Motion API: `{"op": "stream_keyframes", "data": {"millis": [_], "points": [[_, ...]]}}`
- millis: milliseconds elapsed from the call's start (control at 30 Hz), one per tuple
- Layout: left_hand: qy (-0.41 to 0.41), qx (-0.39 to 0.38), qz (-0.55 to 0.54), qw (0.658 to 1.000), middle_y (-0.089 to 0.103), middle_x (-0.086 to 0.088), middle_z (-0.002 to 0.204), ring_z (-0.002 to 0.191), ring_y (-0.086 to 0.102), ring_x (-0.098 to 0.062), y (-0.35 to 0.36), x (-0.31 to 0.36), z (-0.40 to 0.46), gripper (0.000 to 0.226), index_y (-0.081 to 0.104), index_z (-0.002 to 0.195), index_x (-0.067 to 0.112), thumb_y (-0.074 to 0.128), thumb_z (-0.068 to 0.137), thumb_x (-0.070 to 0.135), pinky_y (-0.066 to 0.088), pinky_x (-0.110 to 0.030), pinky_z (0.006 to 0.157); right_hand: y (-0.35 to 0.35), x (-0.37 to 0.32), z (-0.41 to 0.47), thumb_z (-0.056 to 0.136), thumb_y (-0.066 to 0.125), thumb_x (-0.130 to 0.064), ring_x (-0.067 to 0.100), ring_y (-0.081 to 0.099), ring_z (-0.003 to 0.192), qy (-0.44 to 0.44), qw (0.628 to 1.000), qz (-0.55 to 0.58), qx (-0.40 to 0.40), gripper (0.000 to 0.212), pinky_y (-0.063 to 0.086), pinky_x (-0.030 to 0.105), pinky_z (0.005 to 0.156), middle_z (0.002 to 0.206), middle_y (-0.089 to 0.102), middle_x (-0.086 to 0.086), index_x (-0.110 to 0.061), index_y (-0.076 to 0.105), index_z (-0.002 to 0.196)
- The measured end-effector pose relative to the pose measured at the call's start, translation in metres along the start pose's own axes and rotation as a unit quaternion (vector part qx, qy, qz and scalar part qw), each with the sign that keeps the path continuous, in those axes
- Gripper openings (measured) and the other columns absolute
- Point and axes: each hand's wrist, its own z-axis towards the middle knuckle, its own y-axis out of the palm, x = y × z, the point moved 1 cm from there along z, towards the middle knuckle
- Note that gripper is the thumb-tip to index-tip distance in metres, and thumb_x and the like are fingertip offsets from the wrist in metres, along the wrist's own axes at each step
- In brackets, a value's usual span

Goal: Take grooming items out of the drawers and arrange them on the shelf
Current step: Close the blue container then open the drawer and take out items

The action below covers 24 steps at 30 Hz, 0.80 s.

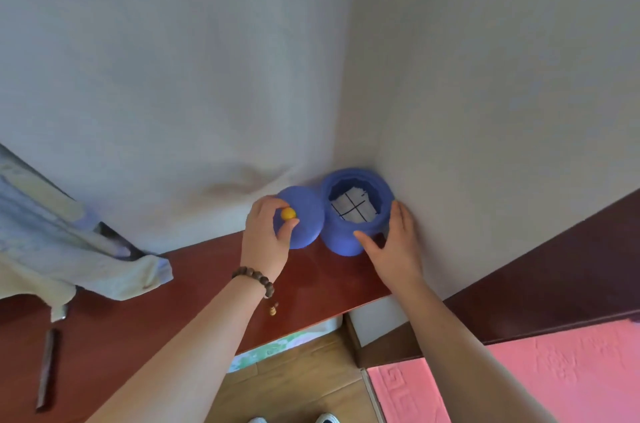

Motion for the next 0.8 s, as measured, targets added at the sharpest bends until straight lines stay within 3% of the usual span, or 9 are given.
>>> {"op": "stream_keyframes", "data": {"millis": [67, 200, 267, 367, 467, 667, 800], "points": [[0.033, -0.012, -0.021, 0.999, 0.054, 0.004, 0.109, 0.098, 0.05, -0.009, 0.001, 0.028, 0.013, 0.019, 0.06, 0.101, 0.013, 0.066, 0.083, 0.008, 0.035, -0.018, 0.082, 0.0, 0.0, 0.005, 0.082, 0.07, -0.037, 0.018, 0.02, 0.144, 0.009, 1.0, 0.012, -0.001, 0.092, 0.019, 0.018, 0.107, 0.156, 0.019, 0.008, -0.008, 0.016, 0.15], [0.083, -0.109, -0.001, 0.991, 0.055, 0.004, 0.106, 0.098, 0.051, -0.014, 0.025, 0.064, 0.04, 0.02, 0.06, 0.103, 0.015, 0.067, 0.084, 0.016, 0.034, -0.02, 0.079, 0.0, 0.0, 0.007, 0.078, 0.074, -0.034, 0.021, 0.032, 0.138, 0.007, 0.999, 0.033, 0.004, 0.089, 0.03, 0.026, 0.108, 0.151, 0.028, 0.01, -0.004, 0.026, 0.147], [0.096, -0.149, 0.031, 0.984, 0.056, 0.001, 0.109, 0.101, 0.052, -0.02, 0.042, 0.075, 0.05, 0.021, 0.059, 0.105, 0.014, 0.065, 0.085, 0.018, 0.039, -0.027, 0.083, 0.0, 0.002, 0.007, 0.075, 0.077, -0.034, 0.021, 0.037, 0.135, 0.013, 0.998, 0.057, 0.014, 0.09, 0.035, 0.026, 0.106, 0.149, 0.033, 0.009, -0.004, 0.03, 0.145], [0.098, -0.191, 0.101, 0.971, 0.055, -0.006, 0.116, 0.104, 0.052, -0.028, 0.062, 0.08, 0.059, 0.022, 0.058, 0.106, 0.013, 0.063, 0.086, 0.021, 0.045, -0.04, 0.085, 0.0, 0.003, 0.008, 0.074, 0.078, -0.033, 0.017, 0.038, 0.134, 0.014, 0.998, 0.066, 0.017, 0.09, 0.032, 0.016, 0.101, 0.149, 0.034, 0.006, -0.006, 0.031, 0.145], [0.095, -0.21, 0.153, 0.961, 0.055, -0.007, 0.119, 0.108, 0.05, -0.03, 0.07, 0.078, 0.062, 0.024, 0.058, 0.109, 0.014, 0.062, 0.087, 0.024, 0.045, -0.04, 0.086, -0.001, 0.004, 0.01, 0.075, 0.078, -0.033, 0.018, 0.037, 0.134, 0.009, 0.998, 0.055, 0.016, 0.087, 0.028, 0.012, 0.097, 0.149, 0.032, 0.006, -0.005, 0.033, 0.144], [0.09, -0.238, 0.215, 0.943, 0.054, -0.007, 0.118, 0.105, 0.049, -0.031, 0.077, 0.08, 0.07, 0.02, 0.057, 0.107, 0.016, 0.054, 0.09, 0.025, 0.046, -0.04, 0.082, -0.002, 0.004, 0.012, 0.072, 0.081, -0.03, 0.021, 0.042, 0.131, 0.019, 0.997, 0.08, 0.014, 0.087, 0.04, 0.026, 0.101, 0.146, 0.036, 0.007, -0.004, 0.035, 0.141], [0.084, -0.268, 0.217, 0.935, 0.054, -0.009, 0.112, 0.103, 0.051, -0.03, 0.078, 0.081, 0.074, 0.02, 0.056, 0.108, 0.017, 0.053, 0.09, 0.026, 0.046, -0.038, 0.08, -0.002, 0.003, 0.012, 0.073, 0.079, -0.031, 0.018, 0.039, 0.133, 0.021, 0.996, 0.081, 0.012, 0.089, 0.034, 0.017, 0.098, 0.149, 0.032, 0.004, -0.005, 0.032, 0.143]]}}
